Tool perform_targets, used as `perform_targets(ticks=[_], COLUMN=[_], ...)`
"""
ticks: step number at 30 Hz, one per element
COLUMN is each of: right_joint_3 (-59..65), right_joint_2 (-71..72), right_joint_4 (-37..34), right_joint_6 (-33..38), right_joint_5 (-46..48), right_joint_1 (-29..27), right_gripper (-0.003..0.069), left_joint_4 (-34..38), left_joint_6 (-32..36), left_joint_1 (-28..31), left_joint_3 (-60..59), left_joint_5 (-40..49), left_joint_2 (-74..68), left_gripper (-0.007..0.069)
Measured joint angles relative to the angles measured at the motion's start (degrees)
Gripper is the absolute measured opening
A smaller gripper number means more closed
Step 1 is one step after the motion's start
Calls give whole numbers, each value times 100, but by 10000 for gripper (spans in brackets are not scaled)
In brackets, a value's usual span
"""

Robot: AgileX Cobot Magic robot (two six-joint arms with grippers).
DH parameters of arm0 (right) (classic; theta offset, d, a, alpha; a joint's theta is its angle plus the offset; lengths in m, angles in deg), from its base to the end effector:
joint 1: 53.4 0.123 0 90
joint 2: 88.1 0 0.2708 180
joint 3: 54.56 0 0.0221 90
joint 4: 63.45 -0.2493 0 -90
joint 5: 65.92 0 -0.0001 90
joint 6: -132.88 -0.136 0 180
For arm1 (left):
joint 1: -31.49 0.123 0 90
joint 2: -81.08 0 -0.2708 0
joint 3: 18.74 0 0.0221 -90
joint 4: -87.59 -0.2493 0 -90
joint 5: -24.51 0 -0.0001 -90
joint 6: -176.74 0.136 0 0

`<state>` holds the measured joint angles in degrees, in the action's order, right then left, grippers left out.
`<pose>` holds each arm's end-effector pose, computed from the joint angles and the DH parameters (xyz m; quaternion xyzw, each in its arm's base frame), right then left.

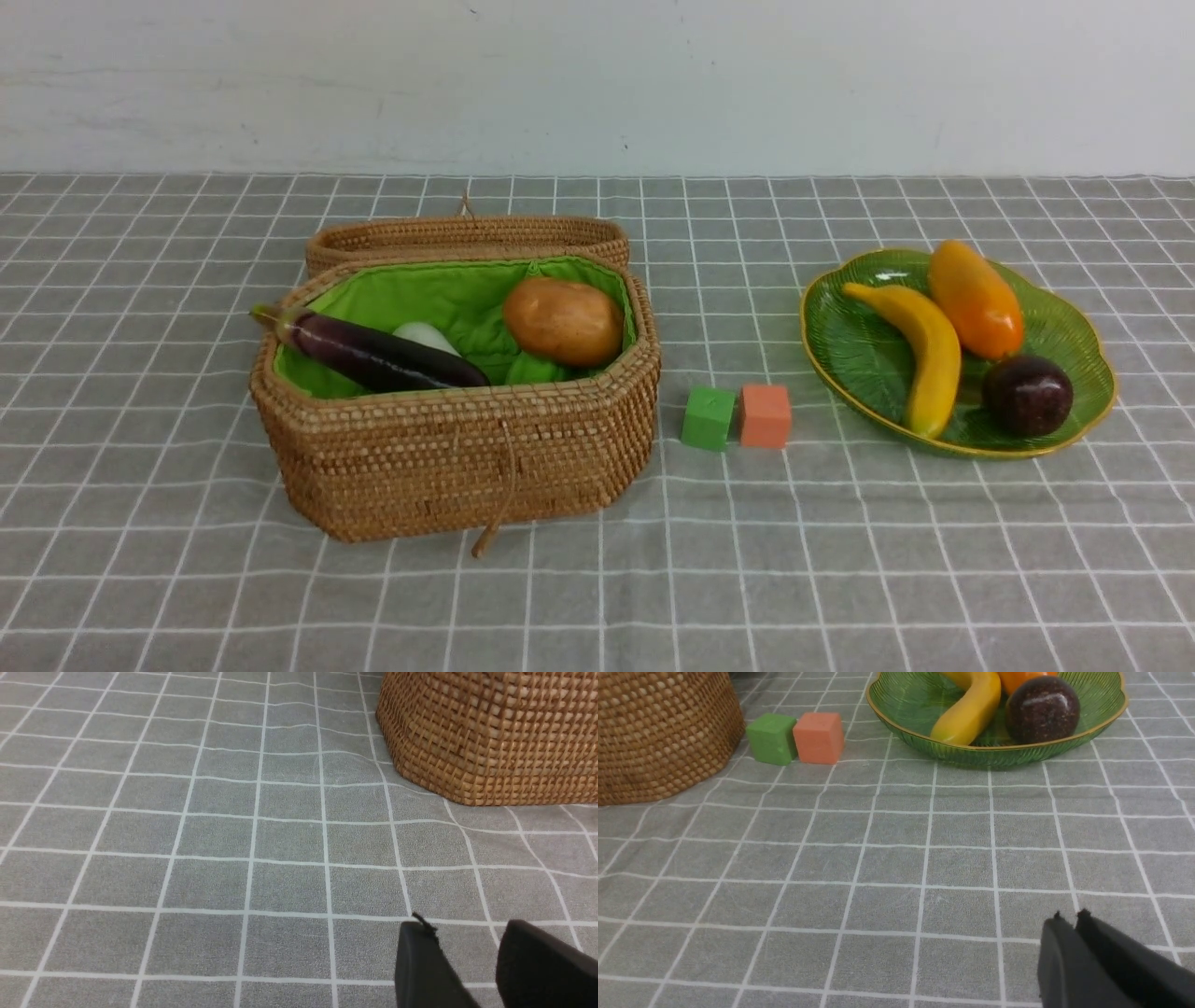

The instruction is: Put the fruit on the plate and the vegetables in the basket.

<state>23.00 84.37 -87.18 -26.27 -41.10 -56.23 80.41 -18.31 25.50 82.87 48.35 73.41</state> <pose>0.1065 0.0178 0.1603 -0.0235 0.8075 0.0587 0.5865 0.1068 -0.0043 0.1524 -0.0323 0.8170 -0.0519 0.5733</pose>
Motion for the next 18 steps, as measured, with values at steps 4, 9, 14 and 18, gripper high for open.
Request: perform_targets(ticks=[4,9,14,18], right_joint_3=[0,0,0,0], right_joint_2=[0,0,0,0], right_joint_4=[0,0,0,0], right_joint_6=[0,0,0,0], right_joint_5=[0,0,0,0], right_joint_1=[0,0,0,0], right_gripper=[38,46,54,60], left_joint_4=[0,0,0,0], left_joint_6=[0,0,0,0], left_joint_1=[0,0,0,0], left_joint_3=[0,0,0,0], left_joint_5=[0,0,0,0], left_joint_2=[0,0,0,0], left_gripper=[239,239,239,239])
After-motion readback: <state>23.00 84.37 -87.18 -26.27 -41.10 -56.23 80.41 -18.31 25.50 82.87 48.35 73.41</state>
